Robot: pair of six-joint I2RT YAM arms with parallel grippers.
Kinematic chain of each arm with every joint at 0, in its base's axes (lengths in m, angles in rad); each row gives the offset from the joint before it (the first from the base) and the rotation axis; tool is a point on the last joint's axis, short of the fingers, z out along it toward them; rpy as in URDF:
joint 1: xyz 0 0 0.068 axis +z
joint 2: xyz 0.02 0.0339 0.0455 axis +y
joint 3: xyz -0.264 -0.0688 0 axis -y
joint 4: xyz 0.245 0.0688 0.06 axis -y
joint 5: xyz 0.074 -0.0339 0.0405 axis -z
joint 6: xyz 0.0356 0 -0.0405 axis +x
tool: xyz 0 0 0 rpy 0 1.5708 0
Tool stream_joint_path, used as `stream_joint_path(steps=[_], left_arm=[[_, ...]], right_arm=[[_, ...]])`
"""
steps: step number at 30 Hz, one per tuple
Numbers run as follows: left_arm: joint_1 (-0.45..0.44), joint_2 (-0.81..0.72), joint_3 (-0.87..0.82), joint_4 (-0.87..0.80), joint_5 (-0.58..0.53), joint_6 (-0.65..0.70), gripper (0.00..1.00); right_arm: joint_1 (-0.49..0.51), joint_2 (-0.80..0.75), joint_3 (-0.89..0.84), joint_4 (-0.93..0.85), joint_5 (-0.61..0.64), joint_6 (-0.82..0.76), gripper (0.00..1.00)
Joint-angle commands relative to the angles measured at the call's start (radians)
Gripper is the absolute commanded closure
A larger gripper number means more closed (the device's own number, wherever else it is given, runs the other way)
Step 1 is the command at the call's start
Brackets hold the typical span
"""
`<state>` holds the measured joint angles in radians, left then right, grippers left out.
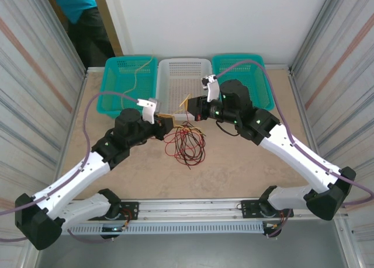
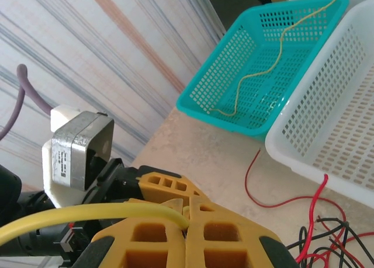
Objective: Untangle the cables
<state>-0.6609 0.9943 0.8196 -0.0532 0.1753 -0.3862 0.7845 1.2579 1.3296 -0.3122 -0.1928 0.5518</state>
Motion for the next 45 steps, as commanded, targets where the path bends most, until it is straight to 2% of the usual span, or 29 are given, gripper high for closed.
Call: stream_joint_path(steps=[1, 3, 9, 15, 16, 17, 19, 21, 23, 24, 29, 32, 34, 38, 41, 45], left_arm=[[0.004, 0.017, 0.001, 0.039, 0.059, -0.005, 0.67], [0.004, 0.030, 0.008, 0.039, 0.067, -0.003, 0.67], [0.006, 0.037, 0.013, 0.046, 0.061, -0.004, 0.99], [0.011, 0.040, 0.007, 0.054, 0.067, -0.027, 1.00], [0.012, 0.039, 0.011, 0.045, 0.055, -0.029, 1.00], [0.017, 0.039, 0.018, 0.025, 0.040, -0.033, 1.00], [0.039, 0.029, 0.030, -0.011, 0.027, -0.053, 1.00], [0.072, 0.005, 0.024, -0.011, 0.048, -0.088, 1.00], [0.101, -0.024, 0.014, 0.010, 0.082, -0.119, 1.00], [0.112, -0.037, 0.012, 0.018, 0.095, -0.130, 1.00], [0.119, -0.067, 0.025, 0.021, 0.131, -0.143, 1.00], [0.119, -0.066, 0.037, 0.013, 0.143, -0.143, 1.00], [0.119, -0.066, 0.044, 0.007, 0.146, -0.143, 1.00], [0.121, -0.078, 0.078, -0.020, 0.133, -0.130, 1.00], [0.126, -0.090, 0.107, -0.056, 0.116, -0.106, 1.00], [0.145, -0.105, 0.148, -0.105, 0.113, -0.079, 1.00]], right_arm=[[-0.005, 0.010, 0.011, 0.031, -0.039, 0.030, 1.00], [-0.004, 0.014, 0.008, 0.035, -0.046, 0.034, 1.00], [-0.005, 0.017, -0.004, 0.039, -0.050, 0.042, 1.00], [-0.007, 0.020, -0.006, 0.040, -0.048, 0.042, 1.00], [-0.008, 0.020, -0.006, 0.032, -0.039, 0.041, 0.96], [-0.009, 0.020, -0.008, 0.022, -0.025, 0.038, 0.87], [-0.020, 0.018, -0.023, -0.001, 0.016, 0.034, 0.62], [-0.051, 0.029, -0.044, -0.025, 0.025, 0.050, 0.52], [-0.076, 0.054, -0.071, -0.043, 0.018, 0.073, 0.48], [-0.083, 0.070, -0.083, -0.051, 0.015, 0.083, 0.42], [-0.061, 0.160, -0.118, -0.051, -0.011, 0.105, 0.36], [-0.035, 0.200, -0.109, -0.040, -0.004, 0.098, 0.29], [-0.025, 0.222, -0.101, -0.052, 0.025, 0.091, 0.28], [-0.041, 0.265, -0.138, -0.061, 0.036, 0.106, 0.35], [-0.042, 0.274, -0.193, -0.053, 0.042, 0.106, 0.36], [-0.067, 0.287, -0.252, -0.071, 0.062, 0.112, 0.48]])
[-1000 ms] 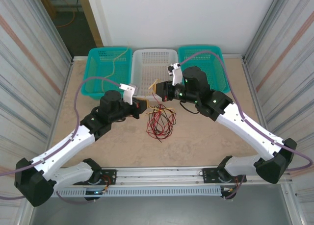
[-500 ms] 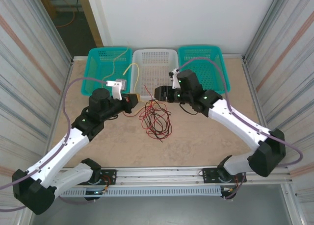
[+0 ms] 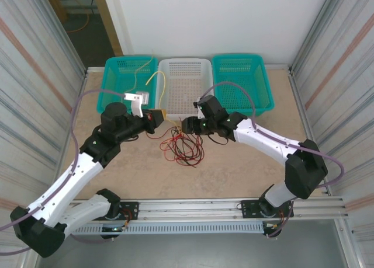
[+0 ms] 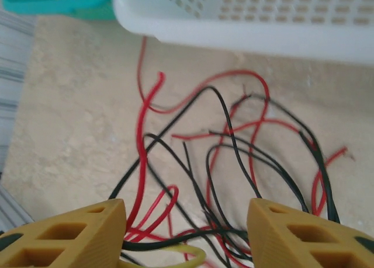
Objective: Untangle the cables
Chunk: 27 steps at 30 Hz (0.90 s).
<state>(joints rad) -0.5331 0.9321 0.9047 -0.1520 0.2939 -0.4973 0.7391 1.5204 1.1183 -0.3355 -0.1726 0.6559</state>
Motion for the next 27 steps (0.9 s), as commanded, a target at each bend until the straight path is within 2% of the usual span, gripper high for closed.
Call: stream_joint_path(steps=[1, 10, 14, 21, 27], left_arm=[[0.023, -0.047, 0.071, -0.015, -0.006, 0.038, 1.00], [0.051, -0.060, 0.164, -0.150, -0.048, 0.136, 1.00], [0.053, -0.060, 0.150, -0.161, -0.042, 0.133, 1.00], [0.053, -0.057, 0.107, -0.121, -0.021, 0.099, 1.00], [0.053, -0.059, 0.080, -0.067, 0.005, 0.071, 1.00]], right_arm=[[-0.030, 0.028, -0.052, -0.051, 0.043, 0.009, 0.50], [-0.076, 0.060, -0.066, -0.100, 0.086, -0.011, 0.57], [-0.065, -0.003, -0.053, -0.102, 0.092, -0.034, 0.57], [-0.012, -0.173, 0.008, -0.146, 0.170, -0.078, 0.51], [-0.007, -0.223, 0.047, -0.093, 0.115, -0.002, 0.57]])
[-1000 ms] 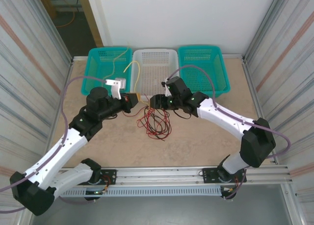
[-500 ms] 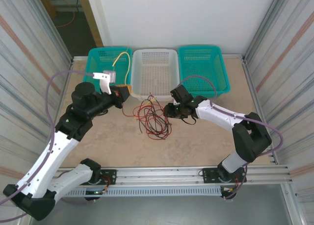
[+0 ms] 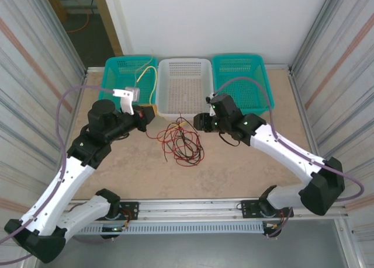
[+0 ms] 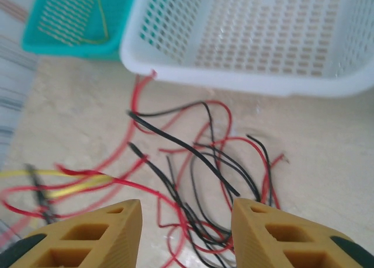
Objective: Untangle the cables
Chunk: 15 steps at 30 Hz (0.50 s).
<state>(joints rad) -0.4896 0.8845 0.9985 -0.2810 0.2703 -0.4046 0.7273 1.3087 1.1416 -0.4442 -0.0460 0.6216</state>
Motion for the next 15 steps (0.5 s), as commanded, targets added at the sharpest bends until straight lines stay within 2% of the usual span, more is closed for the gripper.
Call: stream_joint_path(steps=[1, 9, 15], left_arm=[[0.009, -0.014, -0.022, 0.074, 0.033, -0.030, 1.00], [0.009, -0.028, -0.081, 0.137, 0.051, -0.084, 1.00], [0.009, -0.032, -0.088, 0.153, 0.056, -0.099, 1.00]], right_arm=[[0.005, -0.011, 0.027, 0.041, -0.034, 0.057, 0.58], [0.013, 0.065, 0.047, 0.139, -0.166, 0.183, 0.62], [0.073, 0.100, 0.087, 0.082, -0.125, 0.109, 0.39]])
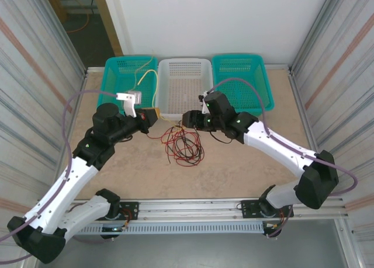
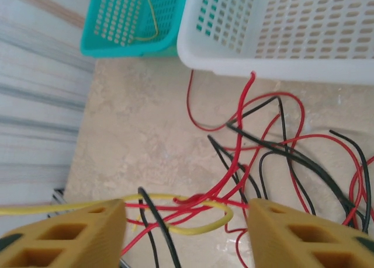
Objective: Untangle the cables
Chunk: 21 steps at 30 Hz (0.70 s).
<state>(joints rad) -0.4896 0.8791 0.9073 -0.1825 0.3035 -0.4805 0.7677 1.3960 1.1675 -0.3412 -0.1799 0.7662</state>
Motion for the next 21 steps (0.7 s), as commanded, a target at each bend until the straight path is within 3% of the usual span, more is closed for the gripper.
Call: stream_joint_path(steps=[1, 9, 12, 16, 21], left_arm=[[0.009, -0.027, 0.006, 0.054, 0.021, -0.021, 1.00], [0.009, -0.029, 0.013, 0.049, 0.015, -0.017, 1.00], [0.009, -0.030, 0.010, 0.055, 0.017, -0.022, 1.00], [0.009, -0.029, 0.006, 0.062, 0.024, -0.024, 1.00], [0.009, -0.031, -0.017, 0.085, 0.030, -0.041, 1.00]], right_arm=[[0.045, 0.017, 0.070, -0.038, 0.022, -0.053, 0.37], [0.107, -0.017, 0.077, -0.102, 0.176, -0.102, 0.39], [0.101, -0.003, 0.092, -0.132, 0.197, -0.094, 0.45], [0.071, 0.016, 0.103, -0.129, 0.169, -0.043, 0.56], [0.023, 0.047, 0.098, -0.057, 0.061, 0.033, 0.59]])
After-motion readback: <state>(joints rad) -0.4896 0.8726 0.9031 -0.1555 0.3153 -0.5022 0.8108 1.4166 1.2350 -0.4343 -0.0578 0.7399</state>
